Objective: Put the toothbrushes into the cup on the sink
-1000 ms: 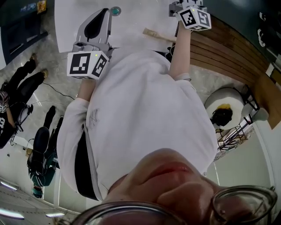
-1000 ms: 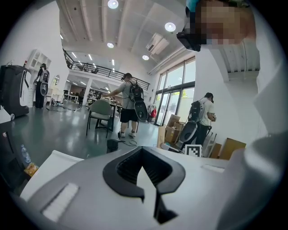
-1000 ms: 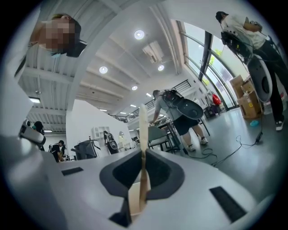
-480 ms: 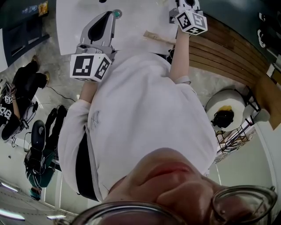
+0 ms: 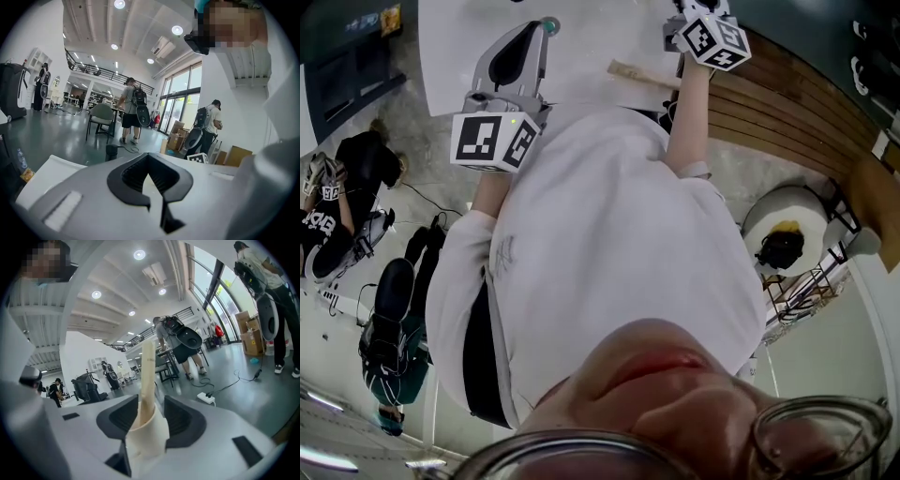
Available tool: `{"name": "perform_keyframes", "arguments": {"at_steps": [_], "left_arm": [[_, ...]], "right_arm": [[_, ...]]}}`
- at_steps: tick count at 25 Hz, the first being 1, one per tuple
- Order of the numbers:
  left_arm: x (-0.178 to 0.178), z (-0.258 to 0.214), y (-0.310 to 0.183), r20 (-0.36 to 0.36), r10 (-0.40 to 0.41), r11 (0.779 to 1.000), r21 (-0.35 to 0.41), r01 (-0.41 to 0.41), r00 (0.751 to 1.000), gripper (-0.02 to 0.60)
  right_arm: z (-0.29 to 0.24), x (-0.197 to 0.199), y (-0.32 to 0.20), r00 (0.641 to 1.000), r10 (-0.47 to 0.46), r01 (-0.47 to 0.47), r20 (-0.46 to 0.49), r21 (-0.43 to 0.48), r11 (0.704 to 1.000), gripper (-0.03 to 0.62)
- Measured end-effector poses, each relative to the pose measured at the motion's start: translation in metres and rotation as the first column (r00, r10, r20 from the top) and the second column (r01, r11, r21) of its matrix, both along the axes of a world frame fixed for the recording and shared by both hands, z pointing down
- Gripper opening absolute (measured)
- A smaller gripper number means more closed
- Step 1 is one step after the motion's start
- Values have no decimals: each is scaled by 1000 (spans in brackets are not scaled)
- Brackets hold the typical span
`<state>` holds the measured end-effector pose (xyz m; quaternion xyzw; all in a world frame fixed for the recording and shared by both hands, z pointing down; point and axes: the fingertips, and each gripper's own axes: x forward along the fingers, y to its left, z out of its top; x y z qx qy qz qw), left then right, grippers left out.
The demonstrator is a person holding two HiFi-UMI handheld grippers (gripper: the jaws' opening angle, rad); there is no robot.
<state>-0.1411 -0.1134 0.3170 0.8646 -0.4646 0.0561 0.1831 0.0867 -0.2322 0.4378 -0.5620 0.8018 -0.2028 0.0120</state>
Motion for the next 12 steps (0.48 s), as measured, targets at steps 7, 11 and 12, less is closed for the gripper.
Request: {"name": "perform_keyframes", "arguments": {"at_steps": [7,11,12], "left_arm": [[11,-5,5,-9,30,1000,7,-30,1000,2],[28,-10,16,-4,47,999,21,-47,999,2],[32,-11,18,-2,48,999,23,-48,999,2]], "right_arm": [[-22,14,24,999,35,-35,20,26,999,146],[-39,29,47,998,47,-49,42,38,998,111],[-42,32,52,998,51,-53,46,40,998,87]]}}
